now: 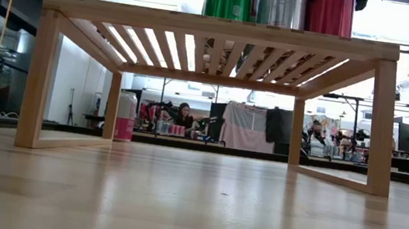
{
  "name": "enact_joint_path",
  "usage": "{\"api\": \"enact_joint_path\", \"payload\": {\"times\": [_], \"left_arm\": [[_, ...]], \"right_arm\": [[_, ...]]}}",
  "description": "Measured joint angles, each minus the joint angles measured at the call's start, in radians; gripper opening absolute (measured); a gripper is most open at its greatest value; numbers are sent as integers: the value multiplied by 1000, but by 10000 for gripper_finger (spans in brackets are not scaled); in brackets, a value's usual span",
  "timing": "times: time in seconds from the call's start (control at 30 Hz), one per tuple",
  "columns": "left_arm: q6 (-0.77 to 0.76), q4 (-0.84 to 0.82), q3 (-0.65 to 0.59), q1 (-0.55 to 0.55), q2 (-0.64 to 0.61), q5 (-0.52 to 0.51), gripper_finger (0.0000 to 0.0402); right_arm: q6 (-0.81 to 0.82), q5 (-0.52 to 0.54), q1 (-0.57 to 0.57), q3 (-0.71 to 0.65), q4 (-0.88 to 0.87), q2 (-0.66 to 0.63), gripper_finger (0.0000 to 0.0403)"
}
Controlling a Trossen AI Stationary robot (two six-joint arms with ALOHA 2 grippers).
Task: Place canned beverage on shelf
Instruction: Stack the red soda can on top of the red soda can on the shelf
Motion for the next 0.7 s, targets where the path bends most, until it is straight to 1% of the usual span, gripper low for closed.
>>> {"api": "enact_joint_path", "payload": {"times": [0.1,0.17,0.7], "left_arm": [[0,0,0,0,0,0,392],[0,0,0,0,0,0,392],[0,-2,0,0,0,0,392]], "right_arm": [[8,0,0,0,-1,0,326],[7,0,0,0,-1,0,331],[-23,8,0,0,18,1,338]]}}
